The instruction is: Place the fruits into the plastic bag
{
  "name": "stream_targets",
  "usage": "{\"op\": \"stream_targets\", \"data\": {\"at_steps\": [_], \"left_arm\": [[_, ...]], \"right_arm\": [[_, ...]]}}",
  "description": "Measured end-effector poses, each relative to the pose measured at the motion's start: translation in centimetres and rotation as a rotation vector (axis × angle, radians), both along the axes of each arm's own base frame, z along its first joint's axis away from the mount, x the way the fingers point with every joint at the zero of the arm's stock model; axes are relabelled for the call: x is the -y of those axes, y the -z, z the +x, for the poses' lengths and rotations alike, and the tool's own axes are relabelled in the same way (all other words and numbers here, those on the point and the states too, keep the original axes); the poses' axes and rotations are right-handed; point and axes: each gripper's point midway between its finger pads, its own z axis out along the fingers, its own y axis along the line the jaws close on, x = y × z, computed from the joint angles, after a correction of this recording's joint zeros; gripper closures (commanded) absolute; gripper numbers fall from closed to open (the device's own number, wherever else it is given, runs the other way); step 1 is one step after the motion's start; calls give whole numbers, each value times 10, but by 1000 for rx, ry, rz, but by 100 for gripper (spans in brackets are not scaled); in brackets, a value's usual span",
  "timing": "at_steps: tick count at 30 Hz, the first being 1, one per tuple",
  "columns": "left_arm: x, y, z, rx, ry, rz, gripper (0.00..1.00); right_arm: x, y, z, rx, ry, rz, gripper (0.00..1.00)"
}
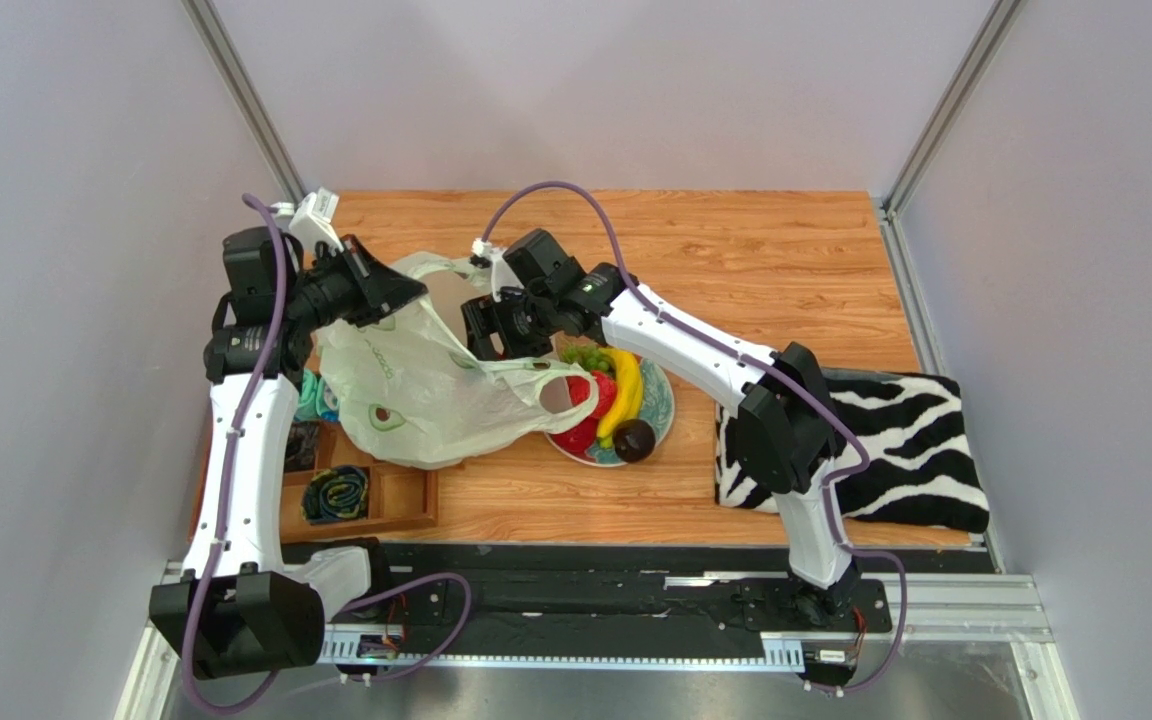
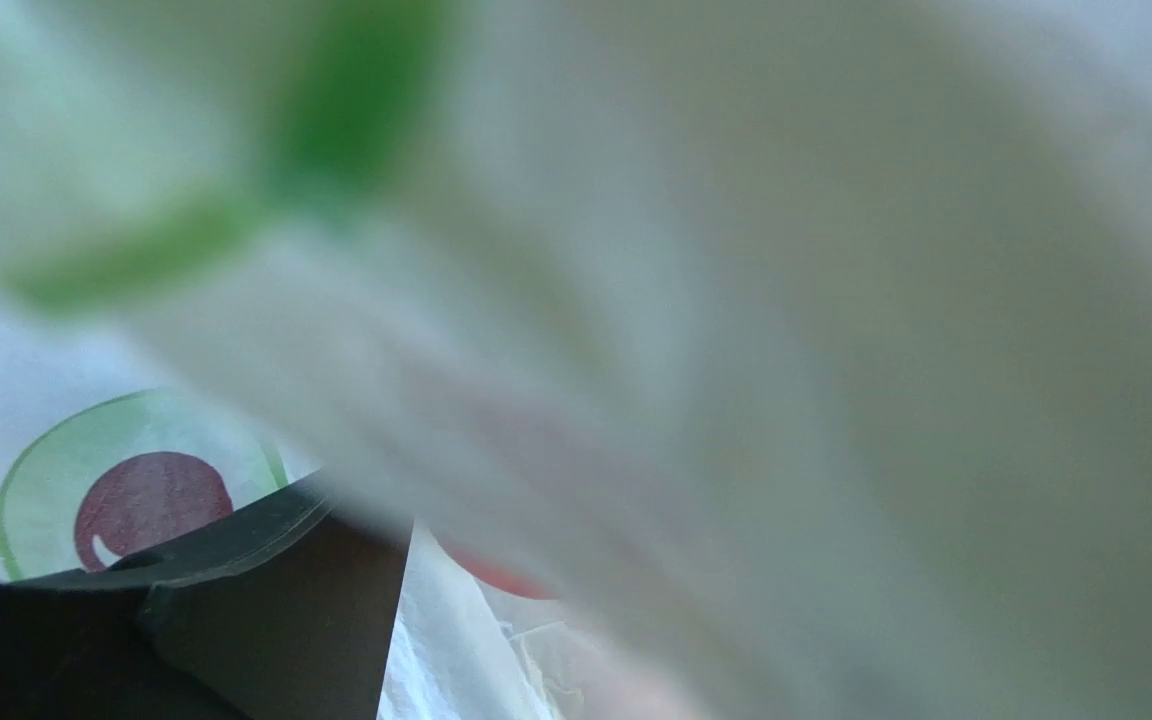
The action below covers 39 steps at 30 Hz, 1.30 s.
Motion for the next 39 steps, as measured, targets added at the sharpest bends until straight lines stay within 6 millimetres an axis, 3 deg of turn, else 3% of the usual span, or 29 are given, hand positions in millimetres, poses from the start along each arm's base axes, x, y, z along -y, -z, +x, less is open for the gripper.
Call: {"op": "stream_targets", "data": {"at_steps": [4, 5, 14, 22, 28, 32, 35, 39], "left_arm": [[0, 1, 0, -3, 0, -1, 100], [0, 2, 0, -3, 0, -1, 100], [0, 0, 0, 5, 0, 0, 100], [-1, 0, 0, 7, -11, 5, 100], [-3, -1, 0, 11, -19, 10, 100], [-3, -1, 1, 11, -23, 12, 100], [-4, -1, 1, 11, -25, 13, 100], [-4, 0, 1, 11, -28, 14, 100]], "right_arm": [[0, -1, 0, 1, -2, 0, 6], [0, -1, 0, 2, -4, -1, 5], [1, -1, 0, 4, -3, -3, 5], [9, -5, 3, 40, 26, -16, 11], [42, -48, 4, 157, 109, 12, 22], [68, -70, 18, 217, 191, 27, 28], [85, -62, 33, 230, 254, -10, 30], [99, -33, 46, 206, 301, -95, 33]]}}
